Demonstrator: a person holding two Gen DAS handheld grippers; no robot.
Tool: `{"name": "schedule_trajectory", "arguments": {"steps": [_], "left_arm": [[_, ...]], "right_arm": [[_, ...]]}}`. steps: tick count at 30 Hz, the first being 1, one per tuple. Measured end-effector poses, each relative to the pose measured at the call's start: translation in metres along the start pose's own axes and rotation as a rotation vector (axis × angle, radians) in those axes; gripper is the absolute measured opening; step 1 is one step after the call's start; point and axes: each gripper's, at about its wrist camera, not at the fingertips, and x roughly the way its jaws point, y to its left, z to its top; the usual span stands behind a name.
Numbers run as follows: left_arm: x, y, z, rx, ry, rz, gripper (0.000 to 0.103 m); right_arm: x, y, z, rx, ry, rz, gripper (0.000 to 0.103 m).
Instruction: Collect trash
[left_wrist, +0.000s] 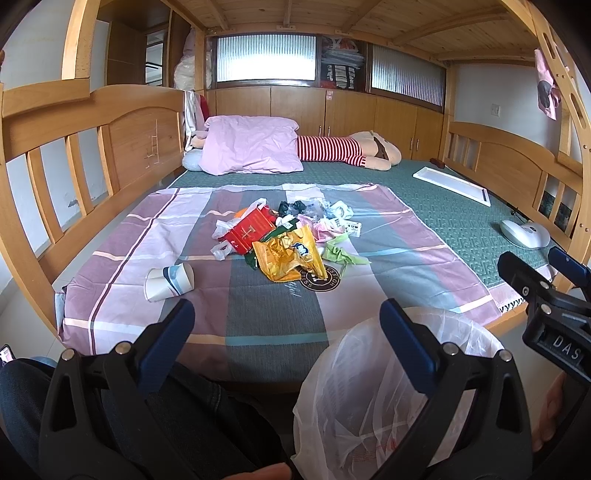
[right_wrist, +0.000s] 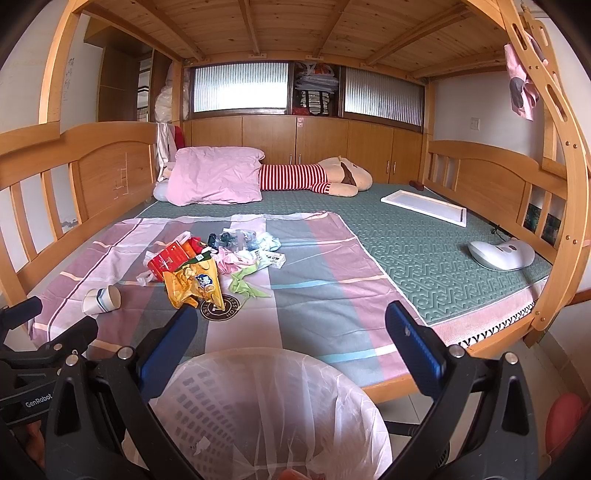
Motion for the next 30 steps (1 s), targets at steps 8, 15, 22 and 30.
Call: {"name": "schedule_trajectory", "arguments": {"steps": [8,15,22,30], "left_arm": [[0.0001,-0.0002,0.0000,0.000,0.000,0.001,0.100],[0.0009,-0.0025,-0.0022,0.001,0.003,0.001,0.100],[0.0022,-0.0046,-0.0030,0.002,0.005,0.001,0.100],[0.0036,-0.0079,-0.0083,0.005,0.009,0.000,0.100]], "right_arm": [[0.0018,-0.0009,-0.0003,0.002,0.004,0.002,0.100],[0.0028,-0.0009,-0.0012,0.001,0.009,0.004,0.100],[0.0028,-0.0007,-0.0006,0.002,0.009,0.003,0.100],[0.0027,-0.0007,-0.0009,0.002,0.009,0.004,0.100]]}}
